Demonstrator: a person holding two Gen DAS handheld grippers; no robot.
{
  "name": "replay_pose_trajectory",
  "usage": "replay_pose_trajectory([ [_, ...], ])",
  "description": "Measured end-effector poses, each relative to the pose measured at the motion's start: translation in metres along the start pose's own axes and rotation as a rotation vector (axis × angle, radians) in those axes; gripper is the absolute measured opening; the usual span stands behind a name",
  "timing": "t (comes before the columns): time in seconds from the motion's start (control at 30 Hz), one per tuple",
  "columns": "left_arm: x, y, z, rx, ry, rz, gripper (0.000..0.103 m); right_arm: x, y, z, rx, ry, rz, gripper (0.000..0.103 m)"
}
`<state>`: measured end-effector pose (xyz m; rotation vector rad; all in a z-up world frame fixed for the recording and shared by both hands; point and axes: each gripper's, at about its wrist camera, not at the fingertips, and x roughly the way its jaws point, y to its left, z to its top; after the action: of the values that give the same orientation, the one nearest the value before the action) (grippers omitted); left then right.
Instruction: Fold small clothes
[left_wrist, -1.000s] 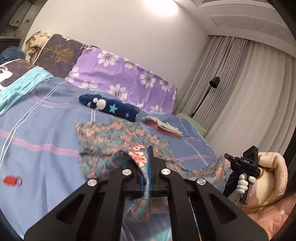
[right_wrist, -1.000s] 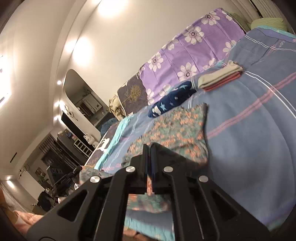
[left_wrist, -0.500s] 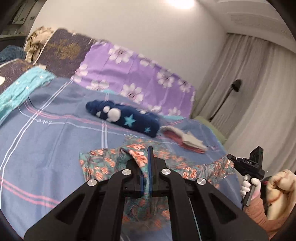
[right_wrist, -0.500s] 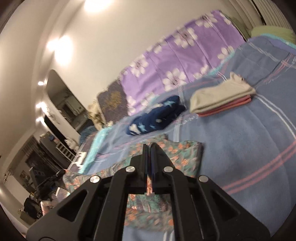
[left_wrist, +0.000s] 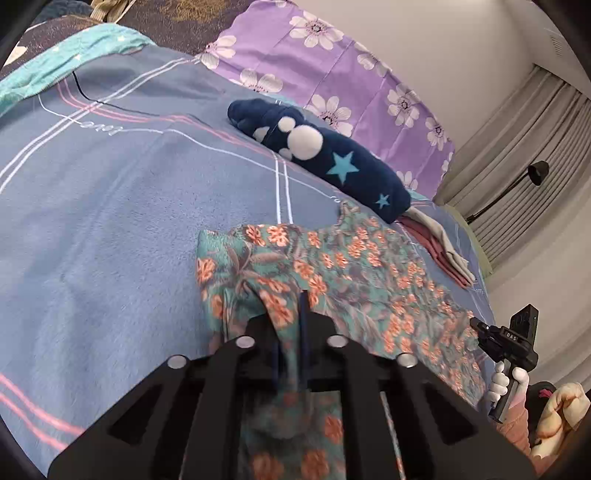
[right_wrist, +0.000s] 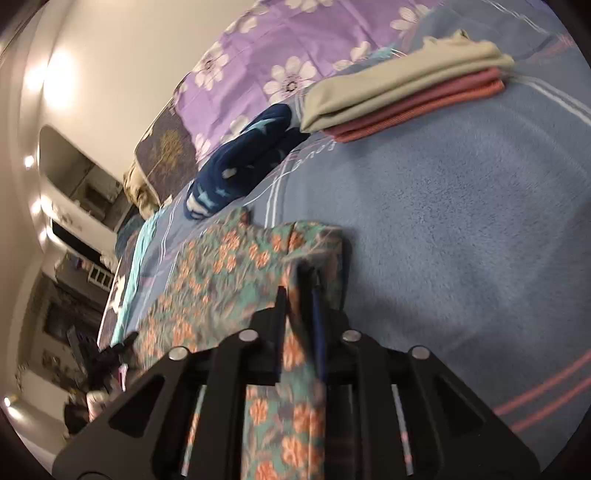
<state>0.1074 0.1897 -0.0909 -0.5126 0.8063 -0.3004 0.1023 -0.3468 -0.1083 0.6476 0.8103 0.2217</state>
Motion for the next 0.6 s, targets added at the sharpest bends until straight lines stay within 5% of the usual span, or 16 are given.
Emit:
replay_pose_trajectory([
  [0.17, -0.022, -0.010, -0.016, 0.044, 0.005, 0.012, 0.024, -0.017, 0.013, -0.019, -0.118, 0.040, -0.029, 0.029],
  [0.27, -0.018, -0.013, -0.024, 0.076, 0.056, 0.055, 0.012, -0.020, 0.017, -0.027, -0.163, 0.051, -0.054, 0.006],
  [0.37, -0.023, -0.018, -0.022, 0.068, 0.053, 0.030, 0.006, -0.029, 0.022, -0.023, -0.152, 0.018, -0.029, 0.006],
  [0.6, -0.025, -0.042, 0.048, 0.076, -0.099, 0.011, 0.007, -0.042, 0.044, 0.047, -0.077, -0.119, 0.084, 0.006],
])
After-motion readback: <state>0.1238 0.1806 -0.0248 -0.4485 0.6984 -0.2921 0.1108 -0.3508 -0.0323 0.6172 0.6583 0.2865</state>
